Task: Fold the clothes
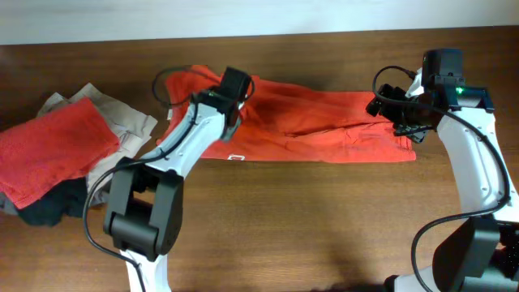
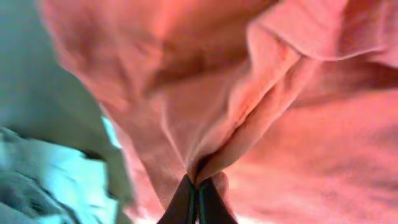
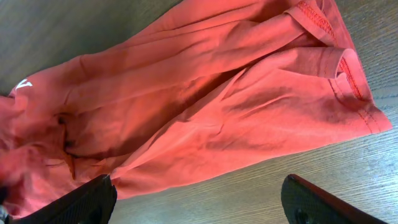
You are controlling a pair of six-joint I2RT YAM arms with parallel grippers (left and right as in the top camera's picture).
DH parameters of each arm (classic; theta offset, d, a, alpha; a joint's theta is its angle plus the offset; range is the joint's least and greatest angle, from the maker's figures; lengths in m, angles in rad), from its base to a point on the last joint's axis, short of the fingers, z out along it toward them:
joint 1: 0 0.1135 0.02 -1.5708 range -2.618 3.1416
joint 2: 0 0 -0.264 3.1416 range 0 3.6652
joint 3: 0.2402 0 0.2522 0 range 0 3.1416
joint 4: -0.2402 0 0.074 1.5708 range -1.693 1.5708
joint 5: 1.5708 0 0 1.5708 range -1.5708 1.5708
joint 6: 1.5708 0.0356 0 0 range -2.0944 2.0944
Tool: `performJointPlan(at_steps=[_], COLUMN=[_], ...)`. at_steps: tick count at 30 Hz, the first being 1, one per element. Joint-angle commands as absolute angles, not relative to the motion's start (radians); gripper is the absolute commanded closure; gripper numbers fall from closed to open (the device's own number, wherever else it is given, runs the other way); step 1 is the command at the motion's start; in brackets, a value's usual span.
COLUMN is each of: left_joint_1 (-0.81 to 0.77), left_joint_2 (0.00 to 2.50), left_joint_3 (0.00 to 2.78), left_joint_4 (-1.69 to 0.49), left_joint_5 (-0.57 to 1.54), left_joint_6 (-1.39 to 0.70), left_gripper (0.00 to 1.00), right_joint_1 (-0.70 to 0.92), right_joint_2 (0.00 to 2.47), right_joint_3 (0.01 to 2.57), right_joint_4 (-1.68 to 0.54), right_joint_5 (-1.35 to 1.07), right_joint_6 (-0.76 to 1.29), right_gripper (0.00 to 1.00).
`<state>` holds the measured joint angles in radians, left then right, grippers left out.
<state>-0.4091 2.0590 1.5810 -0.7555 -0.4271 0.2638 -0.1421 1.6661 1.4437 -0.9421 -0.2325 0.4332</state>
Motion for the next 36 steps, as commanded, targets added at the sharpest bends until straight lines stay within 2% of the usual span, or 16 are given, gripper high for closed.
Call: performJointPlan(at_steps=[1,11,13,14,15,17,18,24,27,29,30,31,32,33,34,36], left_joint_1=[-0.397,-0.319,-0.305,-0.296,-0.289,-0.277,-0.273,-0.266,-0.266,-0.268,-0.271,-0.276,-0.282,-0.286,-0.294,-0.300], left_joint_2=[2.048,2.049,2.049,2.049,2.049,2.049,2.049,2.047,2.040,2.036,2.036,2.036,2.045,2.049,2.067,2.094], left_joint_3=[1.641,1.641,1.641,1.641,1.641,1.641,1.641,1.659,1.694,1.700,1.700,1.699,1.693,1.687,1.678,1.677], left_joint_4=[-0.725,-0.567,-0.527,-0.509,-0.498,-0.480,-0.475,-0.503,-0.632,-0.698,-0.730,-0.754,-0.766,-0.762,-0.736,-0.717], left_joint_5=[-0.443,-0.323,-0.276,-0.254,-0.238,-0.220,-0.224,-0.420,-0.418,-0.345,-0.273,-0.191,-0.060,-0.005,0.044,0.050], left_joint_6=[0.366,0.522,0.522,0.522,0.522,0.521,0.521,0.472,0.405,0.390,0.390,0.390,0.390,0.390,0.390,0.390], left_gripper=[1.00,1.00,0.98,0.94,0.84,0.43,0.01,0.01,0.01,0.01,0.06,0.18,0.37,0.47,0.65,0.83], right_joint_1=[-0.147,-0.147,-0.147,-0.147,-0.147,-0.147,-0.147,-0.147,-0.147,-0.146,-0.144,-0.142,-0.135,-0.131,-0.129,-0.130], right_joint_2=[1.663,1.663,1.663,1.663,1.663,1.663,1.663,1.663,1.663,1.663,1.663,1.663,1.663,1.663,1.663,1.663], right_joint_3=[1.452,1.452,1.452,1.452,1.452,1.452,1.452,1.452,1.452,1.452,1.452,1.452,1.452,1.452,1.451,1.451], right_joint_4=[-0.939,-0.940,-0.944,-0.945,-0.947,-0.949,-0.951,-0.955,-0.963,-0.966,-0.966,-0.966,-0.969,-0.971,-0.977,-0.978], right_joint_5=[-0.214,-0.200,-0.200,-0.200,-0.200,-0.201,-0.201,-0.200,-0.199,-0.197,-0.200,-0.202,-0.205,-0.204,-0.205,-0.205], right_joint_6=[0.422,0.422,0.422,0.422,0.422,0.422,0.422,0.421,0.402,0.389,0.374,0.358,0.321,0.317,0.318,0.318], right_gripper=[0.10,0.10,0.10,0.10,0.10,0.10,0.10,0.10,0.10,0.10,0.11,0.10,0.11,0.11,0.11,0.11])
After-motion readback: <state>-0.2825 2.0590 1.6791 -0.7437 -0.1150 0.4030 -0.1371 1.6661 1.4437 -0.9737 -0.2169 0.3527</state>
